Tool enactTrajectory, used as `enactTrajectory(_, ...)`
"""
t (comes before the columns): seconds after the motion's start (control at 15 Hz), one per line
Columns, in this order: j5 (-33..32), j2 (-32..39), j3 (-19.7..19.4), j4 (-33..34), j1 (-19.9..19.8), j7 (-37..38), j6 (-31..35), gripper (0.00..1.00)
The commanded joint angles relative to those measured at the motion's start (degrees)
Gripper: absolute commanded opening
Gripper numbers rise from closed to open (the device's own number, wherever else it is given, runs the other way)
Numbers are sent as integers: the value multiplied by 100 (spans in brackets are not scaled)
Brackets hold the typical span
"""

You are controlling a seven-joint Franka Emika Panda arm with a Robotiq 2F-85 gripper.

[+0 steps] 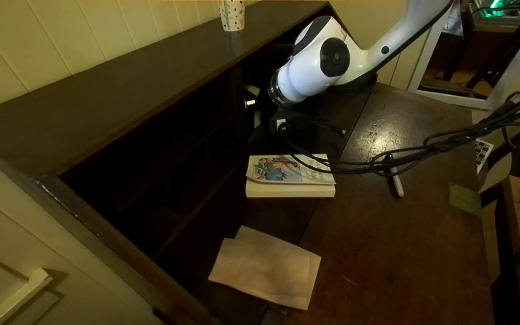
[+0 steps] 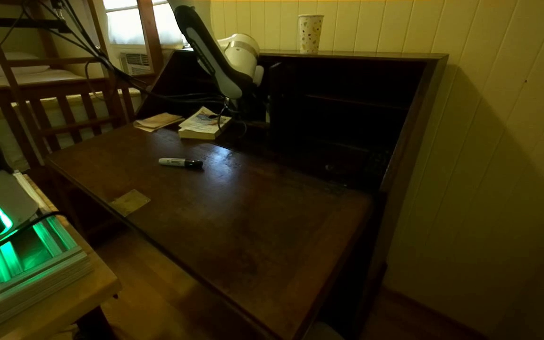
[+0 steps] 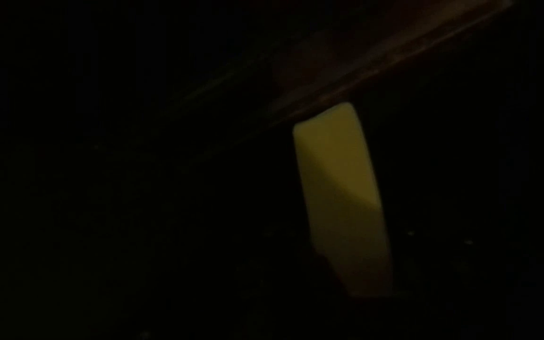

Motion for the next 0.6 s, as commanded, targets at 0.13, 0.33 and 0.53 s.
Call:
enactTrajectory(0.13,1880,-584,-481,-871,254,-1511,166,8)
enactTrajectory(0.33,3092,-897,-960,-1253,655,-2468,269,8)
enactTrajectory(0.53,4313,-1127,-1257,-1611,950,-3637,247,8)
